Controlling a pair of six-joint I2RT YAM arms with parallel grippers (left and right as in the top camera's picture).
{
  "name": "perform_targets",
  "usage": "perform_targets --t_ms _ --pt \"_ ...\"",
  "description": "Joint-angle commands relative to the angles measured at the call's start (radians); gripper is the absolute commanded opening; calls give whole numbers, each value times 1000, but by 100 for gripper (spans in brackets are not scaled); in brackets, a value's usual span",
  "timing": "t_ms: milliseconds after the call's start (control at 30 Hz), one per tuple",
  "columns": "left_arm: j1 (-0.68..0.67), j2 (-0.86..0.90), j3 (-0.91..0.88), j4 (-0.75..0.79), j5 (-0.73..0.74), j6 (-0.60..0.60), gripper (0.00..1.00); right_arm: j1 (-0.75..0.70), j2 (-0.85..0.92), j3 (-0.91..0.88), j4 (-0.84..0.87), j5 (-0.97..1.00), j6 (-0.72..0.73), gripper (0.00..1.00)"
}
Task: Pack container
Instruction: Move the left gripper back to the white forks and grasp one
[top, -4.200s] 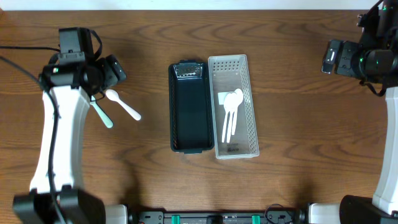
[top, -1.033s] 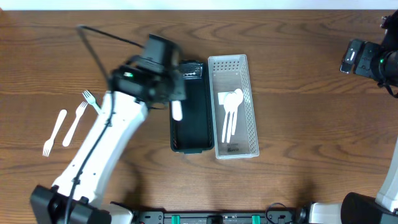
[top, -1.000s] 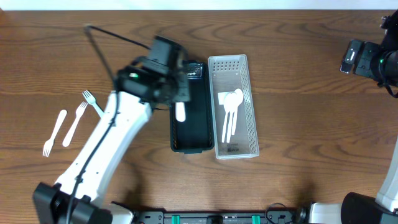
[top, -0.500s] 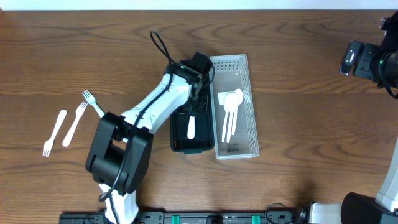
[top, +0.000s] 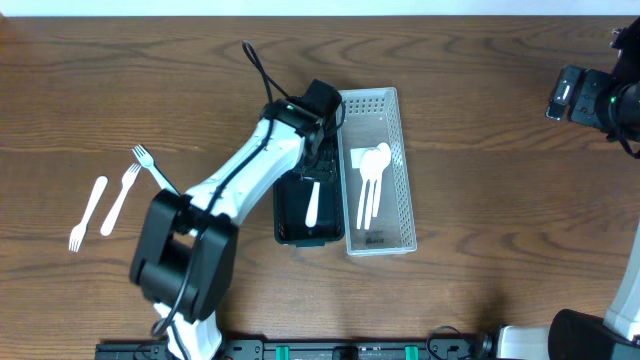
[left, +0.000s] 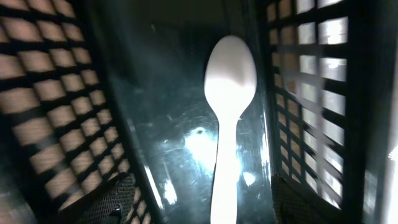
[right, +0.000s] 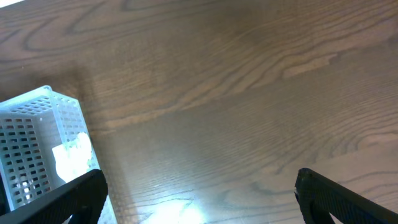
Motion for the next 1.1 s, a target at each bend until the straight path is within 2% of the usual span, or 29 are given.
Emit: perform_targets --t_ms 0,33,133,200,300,400,567,700,933,1067 --pt "5 -128 30 -13 -73 63 74 -9 1 -1 0 3 13 99" --pt "5 -168 37 -22 -113 66 74 -9 1 -1 0 2 13 99" --pt "29 -291 64 -71 -225 64 85 -9 1 -1 0 2 13 99" --pt "92 -385 73 -105 -253 27 90 -9 1 -1 -1 -6 13 99" --pt "250 -488 73 -164 -255 -65 96 -9 1 -1 -2 -6 13 99" --pt "456 -531 72 -253 -254 -140 98 -9 1 -1 -2 -6 13 99" --pt "753 -490 43 -282 -176 -156 98 -9 1 -1 -4 -5 12 99" --pt "917 -394 42 -257 -95 -181 98 -9 1 -1 -16 -5 8 99" --pt "1051 -227 42 -213 -62 -257 98 -9 1 -1 -42 -4 -7 99" --pt "1080 -167 42 -214 -62 -438 98 -9 1 -1 -48 -4 -7 99"
